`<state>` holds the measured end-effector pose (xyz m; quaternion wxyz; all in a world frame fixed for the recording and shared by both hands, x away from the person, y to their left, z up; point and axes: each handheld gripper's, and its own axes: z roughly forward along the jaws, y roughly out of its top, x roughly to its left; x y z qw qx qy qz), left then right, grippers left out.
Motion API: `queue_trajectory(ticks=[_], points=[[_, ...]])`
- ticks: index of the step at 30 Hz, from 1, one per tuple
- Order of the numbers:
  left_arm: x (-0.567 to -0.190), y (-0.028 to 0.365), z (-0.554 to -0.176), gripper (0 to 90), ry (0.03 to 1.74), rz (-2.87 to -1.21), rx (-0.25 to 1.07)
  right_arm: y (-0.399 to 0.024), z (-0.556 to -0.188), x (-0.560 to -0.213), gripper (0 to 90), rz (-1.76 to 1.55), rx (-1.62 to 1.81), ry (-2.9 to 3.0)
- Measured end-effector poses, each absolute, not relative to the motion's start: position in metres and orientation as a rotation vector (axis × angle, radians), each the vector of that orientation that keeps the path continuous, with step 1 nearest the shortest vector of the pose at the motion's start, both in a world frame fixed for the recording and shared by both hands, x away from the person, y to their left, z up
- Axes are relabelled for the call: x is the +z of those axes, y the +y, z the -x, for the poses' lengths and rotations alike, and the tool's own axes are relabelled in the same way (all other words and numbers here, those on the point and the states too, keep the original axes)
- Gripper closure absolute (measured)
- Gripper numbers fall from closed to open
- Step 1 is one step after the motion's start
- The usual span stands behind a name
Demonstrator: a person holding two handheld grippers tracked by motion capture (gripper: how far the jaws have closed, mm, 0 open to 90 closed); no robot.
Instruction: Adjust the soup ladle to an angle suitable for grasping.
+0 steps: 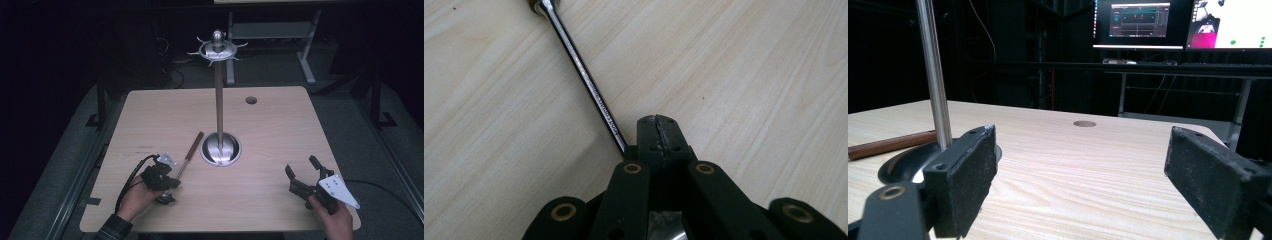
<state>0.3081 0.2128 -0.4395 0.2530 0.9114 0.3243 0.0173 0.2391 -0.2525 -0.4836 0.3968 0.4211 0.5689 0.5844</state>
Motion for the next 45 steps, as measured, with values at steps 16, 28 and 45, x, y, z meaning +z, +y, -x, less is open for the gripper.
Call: queue_trajectory(ticks=[16, 28, 45], points=[[-0.438, 0.221, -0.313, 90.0, 0.901, -2.507, 0.098, -0.253, -0.239, -0.484, 13.0, -1.065, 1.484, 1.440], [-0.437, 0.240, -0.320, 90.0, 0.992, -2.521, 0.208, -0.252, -0.239, -0.484, 13.0, -1.064, 1.485, 1.440], [-0.430, 0.250, -0.325, 90.0, 1.021, -2.475, 0.189, -0.253, -0.239, -0.484, 13.0, -1.065, 1.484, 1.440]])
